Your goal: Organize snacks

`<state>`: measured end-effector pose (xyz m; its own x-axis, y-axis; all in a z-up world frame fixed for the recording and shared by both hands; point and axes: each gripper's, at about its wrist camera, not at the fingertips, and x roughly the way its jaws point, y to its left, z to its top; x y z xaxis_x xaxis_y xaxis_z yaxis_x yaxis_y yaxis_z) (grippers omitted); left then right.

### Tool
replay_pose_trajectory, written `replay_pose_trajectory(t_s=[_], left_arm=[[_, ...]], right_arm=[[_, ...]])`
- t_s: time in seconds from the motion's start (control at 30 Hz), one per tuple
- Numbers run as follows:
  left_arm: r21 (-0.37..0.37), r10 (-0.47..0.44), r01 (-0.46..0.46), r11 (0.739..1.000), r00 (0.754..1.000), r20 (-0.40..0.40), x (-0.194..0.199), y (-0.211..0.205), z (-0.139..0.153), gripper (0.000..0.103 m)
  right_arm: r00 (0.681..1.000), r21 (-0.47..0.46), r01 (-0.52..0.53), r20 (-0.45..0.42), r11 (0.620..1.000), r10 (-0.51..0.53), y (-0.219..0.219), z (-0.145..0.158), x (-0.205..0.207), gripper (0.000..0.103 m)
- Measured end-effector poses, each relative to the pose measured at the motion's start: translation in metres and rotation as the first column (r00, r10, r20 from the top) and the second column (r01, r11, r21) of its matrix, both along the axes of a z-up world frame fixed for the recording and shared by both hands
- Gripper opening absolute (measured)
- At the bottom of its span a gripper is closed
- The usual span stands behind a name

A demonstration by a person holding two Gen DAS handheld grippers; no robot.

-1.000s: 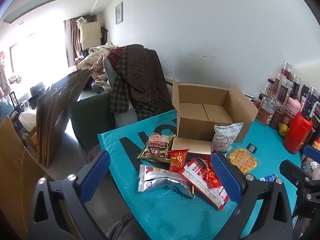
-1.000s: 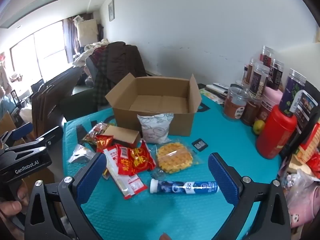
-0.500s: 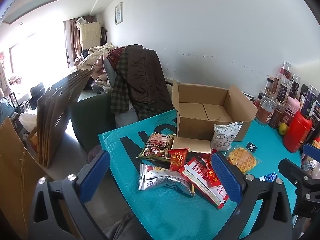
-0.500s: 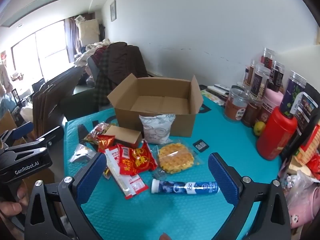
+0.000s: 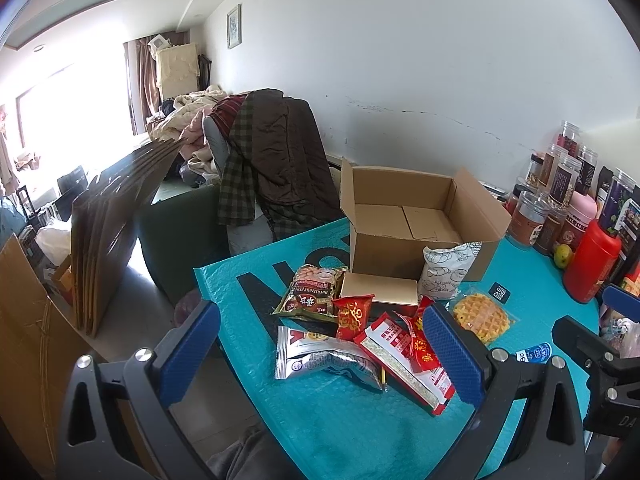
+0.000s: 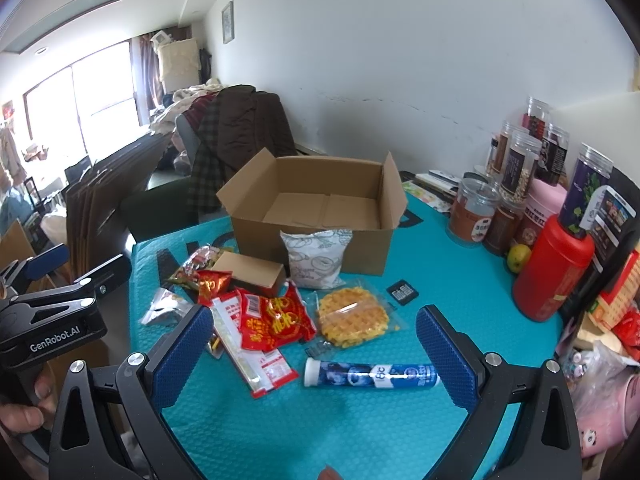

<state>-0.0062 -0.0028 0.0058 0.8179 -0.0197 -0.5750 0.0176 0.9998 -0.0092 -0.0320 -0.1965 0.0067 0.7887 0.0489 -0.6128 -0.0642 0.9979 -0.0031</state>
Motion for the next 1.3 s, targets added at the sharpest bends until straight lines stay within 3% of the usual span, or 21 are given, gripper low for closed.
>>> replay_pose_trajectory(t_s=[1.3], left_arm=[[-0.009,-0.029,0.029,1.0,1.0,-0.004,-0.0032,-0.0044,-0.0007,0.103]], right_arm=[[1.0,0.002,-0.004,-0.002,1.0,0.004,0.0067,0.0021,-0.0029,0.103]])
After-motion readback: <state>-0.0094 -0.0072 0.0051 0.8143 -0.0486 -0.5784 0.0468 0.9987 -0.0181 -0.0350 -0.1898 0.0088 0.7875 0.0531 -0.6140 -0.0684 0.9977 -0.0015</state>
